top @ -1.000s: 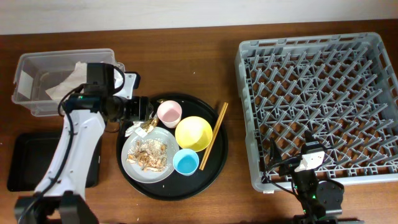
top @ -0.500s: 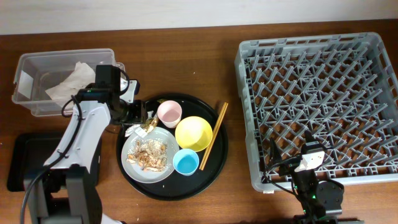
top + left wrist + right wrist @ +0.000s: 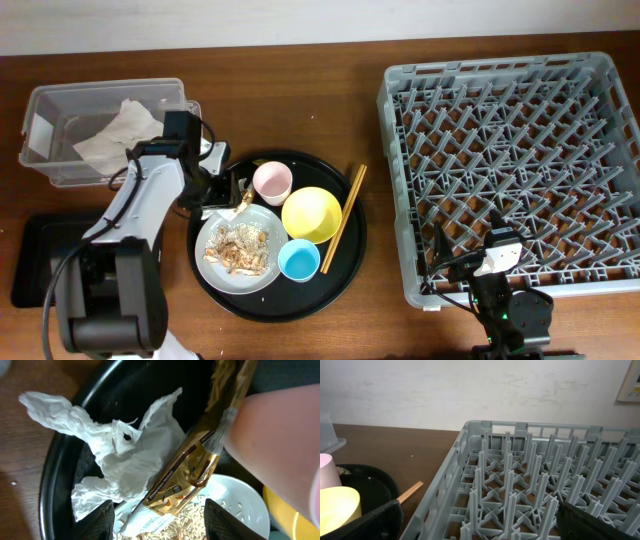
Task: Sort waste into correct bins and load items into the dishwasher rack
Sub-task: 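Return the left gripper to the tray and grasp the Nescafé sachet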
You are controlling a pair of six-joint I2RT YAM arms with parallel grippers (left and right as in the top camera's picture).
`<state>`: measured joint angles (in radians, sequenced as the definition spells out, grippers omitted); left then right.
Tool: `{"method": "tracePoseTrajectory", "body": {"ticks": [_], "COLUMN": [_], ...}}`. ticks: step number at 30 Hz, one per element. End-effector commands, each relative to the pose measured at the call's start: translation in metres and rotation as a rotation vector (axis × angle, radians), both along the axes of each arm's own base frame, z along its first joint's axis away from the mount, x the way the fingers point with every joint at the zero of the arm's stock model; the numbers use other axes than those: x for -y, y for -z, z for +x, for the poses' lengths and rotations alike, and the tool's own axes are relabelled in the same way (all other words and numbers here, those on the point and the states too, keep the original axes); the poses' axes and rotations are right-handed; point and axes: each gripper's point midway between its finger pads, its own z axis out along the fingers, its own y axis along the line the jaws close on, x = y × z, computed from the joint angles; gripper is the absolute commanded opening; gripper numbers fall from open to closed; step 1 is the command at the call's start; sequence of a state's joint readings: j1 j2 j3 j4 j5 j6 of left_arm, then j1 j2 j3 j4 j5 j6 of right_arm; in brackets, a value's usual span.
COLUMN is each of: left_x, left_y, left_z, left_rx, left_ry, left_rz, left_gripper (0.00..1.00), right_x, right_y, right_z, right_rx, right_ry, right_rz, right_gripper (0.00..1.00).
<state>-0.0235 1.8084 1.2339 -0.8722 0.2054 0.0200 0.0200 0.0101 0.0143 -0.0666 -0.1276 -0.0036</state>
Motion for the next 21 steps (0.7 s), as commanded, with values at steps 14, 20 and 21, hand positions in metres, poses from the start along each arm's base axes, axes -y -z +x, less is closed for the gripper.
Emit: {"method": "tracePoseTrajectory", "body": {"ticks": [14, 20, 21], "left_x": [0.0, -0.001, -0.003], "left_y": [0.01, 0.023, 0.026], "left_z": [-0.015, -0.016, -0.015], "left_rx": [-0.081, -0.055, -0.044], "left_ry": [-0.042, 0.0, 0.009], "left_rz": [-0.003, 0.006, 0.017], "left_gripper": [0.57, 0.67, 0.69], "right_x": [0.003, 0.003, 0.003], "right_y": [0.003, 0.003, 0.003], "right_z": [0.0, 0.0, 0.0], "right_rx": [-0.003, -0.003, -0.003], "right_ry": [0.012, 0.012, 0.012], "right_rz": [0.004, 0.004, 0.004], "right_gripper": [0.99, 0.99, 0.99]}}
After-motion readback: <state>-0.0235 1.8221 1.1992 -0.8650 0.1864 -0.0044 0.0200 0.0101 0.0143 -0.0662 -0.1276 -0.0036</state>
